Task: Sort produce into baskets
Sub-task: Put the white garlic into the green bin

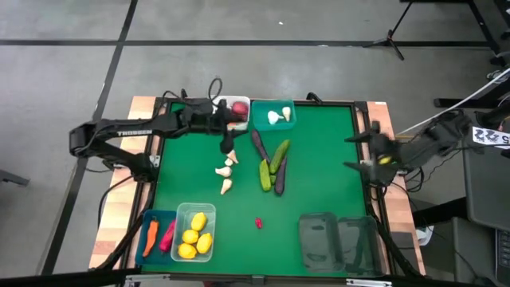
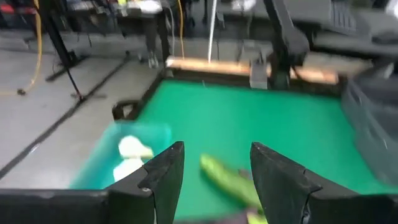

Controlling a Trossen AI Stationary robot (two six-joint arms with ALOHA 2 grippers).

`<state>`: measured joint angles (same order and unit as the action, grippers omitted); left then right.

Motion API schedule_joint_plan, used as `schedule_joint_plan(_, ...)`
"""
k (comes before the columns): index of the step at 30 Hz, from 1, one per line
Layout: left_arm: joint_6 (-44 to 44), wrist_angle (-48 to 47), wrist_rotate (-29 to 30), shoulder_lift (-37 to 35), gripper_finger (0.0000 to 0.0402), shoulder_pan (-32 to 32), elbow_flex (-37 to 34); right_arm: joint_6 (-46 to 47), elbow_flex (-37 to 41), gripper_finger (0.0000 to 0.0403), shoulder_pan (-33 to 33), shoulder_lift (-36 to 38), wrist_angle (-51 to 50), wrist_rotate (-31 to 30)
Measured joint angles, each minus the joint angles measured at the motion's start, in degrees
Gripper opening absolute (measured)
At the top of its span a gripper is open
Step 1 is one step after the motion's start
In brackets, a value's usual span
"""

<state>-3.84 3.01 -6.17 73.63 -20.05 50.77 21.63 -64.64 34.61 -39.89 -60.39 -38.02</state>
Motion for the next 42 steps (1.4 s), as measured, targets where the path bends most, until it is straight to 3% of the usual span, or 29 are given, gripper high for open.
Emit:
schedule_joint_plan(5,-0.97,-4.87,-0.03,-0.83,0.0180,1.24,-4.24,-2.34,13.46,0.0360,2.26,16.15,16.37,-2.48)
schedule_joint_plan(11,-7.98,-7.57,0.02,0.76,0.0180,1.33,-7.74,-3.50,24.54,0.0360,2.12,24.83,23.54,-0.75)
schedule_joint_plan(14,-11.18,-8.03,-0.01,2.06,0.0180,1.21,-8.90,-2.96,26.83,0.0360,2.15,25.82,24.50,0.89)
schedule_joint_plan(19,-9.00,-7.00,0.46,6.73,0.0180,0.20,-10.04,-2.34,28.74,0.0360,2.15,25.80,24.86,1.16)
schedule_joint_plan(26,-7.40,-6.71,5.43,12.94,0.0180,0.01,-10.15,-0.81,29.11,0.0360,2.15,25.78,25.00,1.58)
schedule_joint_plan(38,-1.02,-7.06,3.53,18.58,0.0180,0.63,-10.06,-0.70,29.11,0.0360,2.14,25.78,24.52,1.61)
schedule_joint_plan(42,-0.48,-7.19,2.20,18.62,0.0159,0.63,-10.11,-0.70,29.11,0.0360,2.14,25.78,24.33,1.61)
